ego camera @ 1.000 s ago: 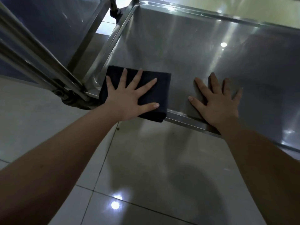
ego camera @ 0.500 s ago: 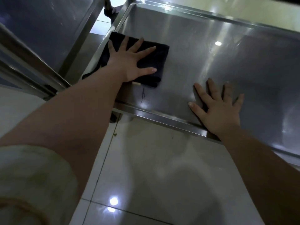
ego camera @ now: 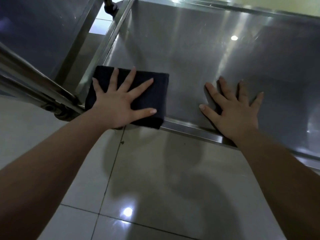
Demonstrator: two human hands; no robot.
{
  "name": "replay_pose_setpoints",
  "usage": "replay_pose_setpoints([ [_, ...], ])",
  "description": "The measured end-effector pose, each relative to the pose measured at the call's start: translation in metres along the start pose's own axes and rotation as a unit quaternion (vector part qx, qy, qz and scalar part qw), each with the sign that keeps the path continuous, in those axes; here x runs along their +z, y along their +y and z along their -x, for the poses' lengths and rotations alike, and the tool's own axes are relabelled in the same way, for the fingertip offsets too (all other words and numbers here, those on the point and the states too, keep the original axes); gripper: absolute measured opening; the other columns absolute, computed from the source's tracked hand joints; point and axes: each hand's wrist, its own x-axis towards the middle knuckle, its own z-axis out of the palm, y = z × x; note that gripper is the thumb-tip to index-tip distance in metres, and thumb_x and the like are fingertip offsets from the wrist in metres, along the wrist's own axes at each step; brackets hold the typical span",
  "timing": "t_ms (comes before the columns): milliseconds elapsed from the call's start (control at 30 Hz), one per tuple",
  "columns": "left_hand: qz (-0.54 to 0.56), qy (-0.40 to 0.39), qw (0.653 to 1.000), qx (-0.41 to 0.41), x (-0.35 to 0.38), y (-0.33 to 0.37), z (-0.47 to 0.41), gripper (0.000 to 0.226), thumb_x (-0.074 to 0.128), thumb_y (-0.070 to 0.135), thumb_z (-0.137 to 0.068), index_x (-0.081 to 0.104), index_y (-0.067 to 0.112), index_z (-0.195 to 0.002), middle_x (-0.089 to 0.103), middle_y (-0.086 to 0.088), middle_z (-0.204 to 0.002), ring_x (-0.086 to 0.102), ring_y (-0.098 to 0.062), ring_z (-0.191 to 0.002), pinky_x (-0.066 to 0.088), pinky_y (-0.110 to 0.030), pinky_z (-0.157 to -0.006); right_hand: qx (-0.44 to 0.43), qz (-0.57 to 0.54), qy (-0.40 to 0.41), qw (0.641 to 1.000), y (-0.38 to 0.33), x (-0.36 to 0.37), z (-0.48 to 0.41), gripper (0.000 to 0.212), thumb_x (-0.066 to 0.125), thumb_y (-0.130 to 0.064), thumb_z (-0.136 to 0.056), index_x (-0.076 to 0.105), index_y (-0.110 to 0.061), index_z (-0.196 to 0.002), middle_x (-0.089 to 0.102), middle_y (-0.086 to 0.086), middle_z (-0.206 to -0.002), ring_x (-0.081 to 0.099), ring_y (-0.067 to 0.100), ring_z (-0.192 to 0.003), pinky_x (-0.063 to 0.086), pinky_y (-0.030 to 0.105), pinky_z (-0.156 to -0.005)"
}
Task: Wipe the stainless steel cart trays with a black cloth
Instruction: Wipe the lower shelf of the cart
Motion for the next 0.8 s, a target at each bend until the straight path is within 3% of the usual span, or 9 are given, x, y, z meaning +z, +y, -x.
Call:
replay_pose_setpoints([
  [133, 0.015, 0.022, 0.999, -0.038, -0.013, 0.005, -0.064, 0.089, 0.011, 0.105, -0.055, -0.013, 0.073, -0.134, -0.007, 0.012, -0.164, -0.011, -0.036, -0.149, -0.008, -0.078, -0.102, 0.006, 0.0, -0.004, 1.0, -0.002, -0.005, -0.003, 0.072, -0.002, -0.088, -0.075, -0.009, -0.063, -0.142, -0.006, -0.023, -0.161, -0.007, 0.03, -0.15, -0.008, 0.077, -0.103],
  [300, 0.021, -0.018, 0.999, -0.046, -0.032, 0.021, -0.118, 0.093, 0.013, 0.106, -0.052, -0.012, 0.072, -0.135, -0.014, 0.013, -0.163, -0.016, -0.036, -0.148, -0.01, -0.079, -0.1, 0.006, -0.013, -0.01, 1.0, -0.001, -0.006, -0.004, 0.075, 0.0, -0.088, -0.075, -0.007, -0.06, -0.145, -0.005, -0.019, -0.162, -0.007, 0.032, -0.15, -0.006, 0.073, -0.108],
  [633, -0.015, 0.001, 1.0, -0.01, 0.006, 0.089, -0.02, 0.092, -0.004, 0.103, -0.052, -0.024, 0.067, -0.134, -0.016, 0.015, -0.162, -0.016, -0.035, -0.148, -0.008, -0.076, -0.104, -0.02, -0.019, -0.064, 0.998, 0.003, -0.012, -0.005, 0.072, 0.01, -0.083, -0.083, -0.01, -0.056, -0.147, -0.011, -0.018, -0.162, -0.012, 0.032, -0.149, -0.005, 0.072, -0.106],
  [733, -0.008, -0.02, 1.0, -0.018, 0.0, 0.087, -0.02, 0.092, 0.0, 0.104, -0.051, -0.023, 0.069, -0.133, -0.018, 0.016, -0.162, -0.018, -0.033, -0.148, -0.008, -0.076, -0.105, -0.069, -0.023, -0.08, 0.994, 0.024, -0.018, 0.0, 0.078, 0.012, -0.084, -0.081, -0.007, -0.052, -0.149, -0.008, -0.014, -0.163, -0.008, 0.032, -0.149, -0.003, 0.066, -0.113],
  [800, -0.011, -0.03, 0.999, -0.017, -0.004, 0.089, -0.019, 0.089, 0.006, 0.103, -0.055, -0.023, 0.07, -0.133, -0.018, 0.016, -0.162, -0.018, -0.032, -0.148, -0.008, -0.076, -0.106, -0.051, -0.027, -0.071, 0.996, 0.065, -0.018, 0.014, 0.083, 0.012, -0.087, -0.077, -0.001, -0.05, -0.151, -0.002, -0.012, -0.164, -0.002, 0.036, -0.149, -0.001, 0.058, -0.117],
])
